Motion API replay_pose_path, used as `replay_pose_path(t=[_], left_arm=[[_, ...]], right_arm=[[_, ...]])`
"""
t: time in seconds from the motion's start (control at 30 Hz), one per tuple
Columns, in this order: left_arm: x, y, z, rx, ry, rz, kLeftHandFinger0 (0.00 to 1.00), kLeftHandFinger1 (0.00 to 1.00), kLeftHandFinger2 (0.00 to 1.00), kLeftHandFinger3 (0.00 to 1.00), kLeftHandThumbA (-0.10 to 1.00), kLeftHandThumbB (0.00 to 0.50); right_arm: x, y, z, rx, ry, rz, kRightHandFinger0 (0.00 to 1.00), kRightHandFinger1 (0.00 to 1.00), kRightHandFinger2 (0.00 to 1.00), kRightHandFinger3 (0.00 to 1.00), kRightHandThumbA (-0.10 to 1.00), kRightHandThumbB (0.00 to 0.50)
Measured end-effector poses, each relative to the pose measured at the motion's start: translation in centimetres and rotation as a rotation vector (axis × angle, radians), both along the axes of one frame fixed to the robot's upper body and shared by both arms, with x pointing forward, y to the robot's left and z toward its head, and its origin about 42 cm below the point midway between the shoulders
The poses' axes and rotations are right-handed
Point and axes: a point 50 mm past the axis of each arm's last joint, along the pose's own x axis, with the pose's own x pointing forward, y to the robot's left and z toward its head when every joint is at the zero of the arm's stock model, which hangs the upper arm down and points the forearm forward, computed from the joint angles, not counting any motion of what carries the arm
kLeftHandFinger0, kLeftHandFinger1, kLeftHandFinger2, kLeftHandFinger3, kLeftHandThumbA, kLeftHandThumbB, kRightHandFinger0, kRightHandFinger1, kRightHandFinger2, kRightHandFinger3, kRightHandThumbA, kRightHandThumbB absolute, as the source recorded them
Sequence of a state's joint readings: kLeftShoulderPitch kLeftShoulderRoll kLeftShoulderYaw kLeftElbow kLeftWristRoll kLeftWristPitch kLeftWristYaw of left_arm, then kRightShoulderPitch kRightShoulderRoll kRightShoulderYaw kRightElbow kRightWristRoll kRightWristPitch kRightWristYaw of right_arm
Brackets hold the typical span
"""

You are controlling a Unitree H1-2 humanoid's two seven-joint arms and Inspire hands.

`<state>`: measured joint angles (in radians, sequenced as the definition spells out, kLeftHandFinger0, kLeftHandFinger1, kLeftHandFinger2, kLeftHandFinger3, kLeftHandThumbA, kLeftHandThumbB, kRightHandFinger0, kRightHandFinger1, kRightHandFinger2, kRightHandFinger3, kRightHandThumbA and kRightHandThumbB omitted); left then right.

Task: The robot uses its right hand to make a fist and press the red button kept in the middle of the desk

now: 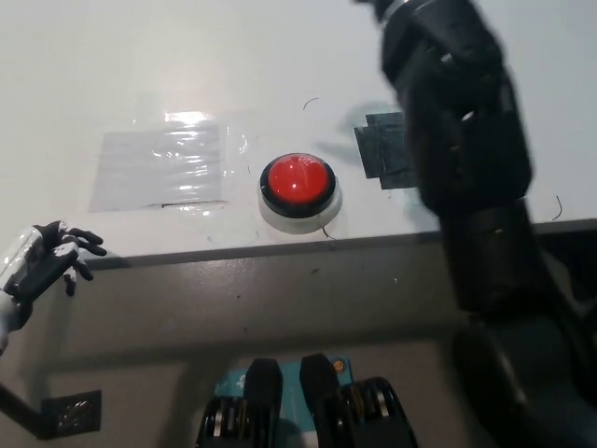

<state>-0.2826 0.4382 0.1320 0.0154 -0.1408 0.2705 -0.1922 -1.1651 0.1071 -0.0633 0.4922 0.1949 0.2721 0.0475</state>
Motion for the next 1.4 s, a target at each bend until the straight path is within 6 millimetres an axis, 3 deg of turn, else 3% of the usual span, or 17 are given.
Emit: replay_pose_path(t=[0.03,0.2,0.3,0.47,0.73,0.8,0.97,1.13,1.4], left_arm=[[0.0,0.0,0.0,0.0,-0.001,-0.001,0.16,0.29,0.43,0.58,0.51,0.0],[0.3,-0.1,0.3,0.001,-0.008,-0.004,0.16,0.28,0.43,0.57,0.51,0.0],[0.5,-0.2,0.6,0.002,-0.015,-0.006,0.15,0.28,0.42,0.56,0.5,0.0],[0.6,-0.3,0.8,0.002,-0.02,-0.007,0.15,0.28,0.42,0.57,0.5,0.0],[1.0,-0.3,0.8,0.003,-0.021,-0.008,0.17,0.29,0.43,0.58,0.5,0.0],[1.1,-0.3,1.1,0.004,-0.028,-0.011,0.15,0.28,0.43,0.58,0.5,0.0],[1.6,-0.5,1.8,0.005,-0.043,-0.02,0.14,0.28,0.43,0.57,0.48,0.0],[2.1,-0.7,2.4,0.009,-0.056,-0.029,0.16,0.3,0.44,0.59,0.46,0.0],[2.7,-0.7,2.7,0.011,-0.056,-0.036,0.18,0.31,0.46,0.61,0.53,0.0]], right_arm=[[0.0,0.4,-0.8,-0.008,0.017,0.005,0.0,0.0,0.33,0.38,1.0,0.339],[0.5,1.1,-4.5,-0.027,0.096,0.006,0.0,0.0,0.31,0.34,1.0,0.359],[0.9,1.1,-7.3,-0.036,0.154,0.001,0.0,0.0,0.3,0.33,1.0,0.309],[1.1,0.4,-11.2,-0.045,0.218,-0.016,0.0,0.0,0.32,0.36,1.0,0.302],[1.1,-0.6,-13.4,-0.028,0.23,-0.037,0.0,0.0,0.29,0.34,1.0,0.247],[1.0,-0.7,-14.0,-0.025,0.235,-0.037,0.0,0.0,0.29,0.34,1.0,0.272],[0.9,-1.0,-15.4,-0.024,0.263,-0.041,0.0,0.01,0.33,0.38,1.0,0.278],[0.6,-1.1,-17.3,-0.023,0.308,-0.046,0.0,0.0,0.33,0.41,1.0,0.249],[-0.1,-0.4,-19.8,-0.029,0.37,-0.039,0.0,0.0,0.33,0.4,1.0,0.235]])
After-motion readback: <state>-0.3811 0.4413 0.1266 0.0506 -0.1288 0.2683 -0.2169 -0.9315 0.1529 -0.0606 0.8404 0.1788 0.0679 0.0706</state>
